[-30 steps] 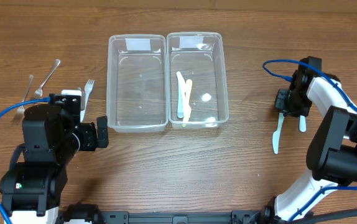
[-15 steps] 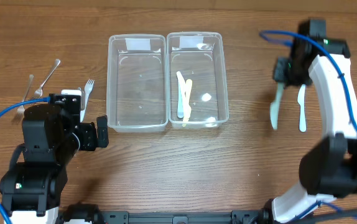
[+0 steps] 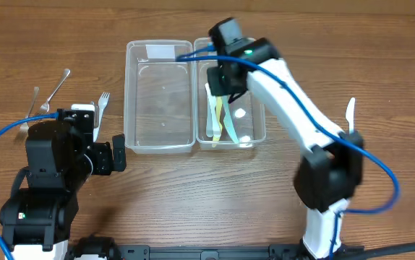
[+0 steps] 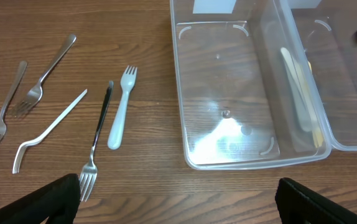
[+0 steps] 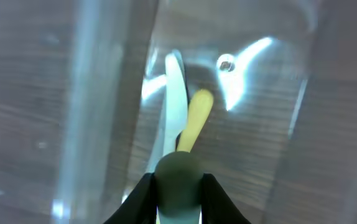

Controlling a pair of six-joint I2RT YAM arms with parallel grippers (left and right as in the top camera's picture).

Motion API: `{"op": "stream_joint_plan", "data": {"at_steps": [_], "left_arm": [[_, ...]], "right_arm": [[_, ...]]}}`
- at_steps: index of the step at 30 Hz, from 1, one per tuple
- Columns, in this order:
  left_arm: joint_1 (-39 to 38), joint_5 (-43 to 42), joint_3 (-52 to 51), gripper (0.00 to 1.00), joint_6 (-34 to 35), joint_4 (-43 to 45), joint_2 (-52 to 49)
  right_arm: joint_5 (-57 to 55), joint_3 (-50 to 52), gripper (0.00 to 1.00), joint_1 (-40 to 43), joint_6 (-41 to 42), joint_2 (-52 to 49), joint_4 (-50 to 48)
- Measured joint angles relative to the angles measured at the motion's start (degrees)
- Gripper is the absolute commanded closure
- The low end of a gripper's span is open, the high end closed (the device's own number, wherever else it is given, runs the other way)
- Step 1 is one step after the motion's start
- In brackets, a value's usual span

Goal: Pack container
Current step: 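Place the light-blue knife into the right container and release, then grasp the light-blue plastic spoon with the right gripper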

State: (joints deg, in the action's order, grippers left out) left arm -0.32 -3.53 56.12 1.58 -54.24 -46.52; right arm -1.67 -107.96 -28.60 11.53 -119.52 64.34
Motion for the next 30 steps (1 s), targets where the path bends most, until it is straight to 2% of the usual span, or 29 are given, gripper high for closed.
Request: {"op": "stream_joint_plan", "data": {"at_steps": [1,2,3,4,9,15,17,19,24,27,30], "left_arm": [[0.0,0.0,0.0,0.0,0.0,0.0,0.0],[0.0,0.0,0.0,0.0,0.0,0.0,0.0],[0.0,0.0,0.0,0.0,0.0,0.0,0.0],[0.0,0.0,0.0,0.0,0.0,-0.02,0.0],[0.0,0.0,0.0,0.0,0.0,-0.2,0.0],[0.0,0.0,0.0,0.0,0.0,-0.2,0.0],[0.0,-0.15,0.0,0.0,0.0,-0.17,0.0],[0.0,-0.17,0.0,0.0,0.0,-0.15,0.0],[0.0,-0.17,0.0,0.0,0.0,-0.15,0.0],[0.0,-0.17,0.0,0.0,0.0,-0.17,0.0],[0.0,-0.17,0.0,0.0,0.0,-0.04,0.0]], "right_arm": [[-0.04,0.02,0.67,0.0,0.02,-1.38,-0.04],[-0.02,0.15,0.53,0.02,0.26,-3.26,-0.22],[-0.04,0.44,0.44,0.04,0.35,-4.28,-0.44],[-0.07,0.55,0.41,0.07,0.07,-4.57,-0.44],[-0.48,-0.61,0.4,0.09,0.24,-4.5,1.03],[-3.28,-14.03,0.33,3.65,1.05,-2.19,11.8],[-3.85,-17.05,0.21,9.16,1.57,2.27,14.58],[-4.2,-18.03,0.04,16.31,1.77,7.13,17.59],[-3.61,-19.15,0.01,37.55,1.92,13.77,25.79],[-2.54,-16.79,0.01,44.3,1.27,13.68,26.49],[-1.79,-10.25,0.01,48.57,-1.07,13.6,25.22]]}}
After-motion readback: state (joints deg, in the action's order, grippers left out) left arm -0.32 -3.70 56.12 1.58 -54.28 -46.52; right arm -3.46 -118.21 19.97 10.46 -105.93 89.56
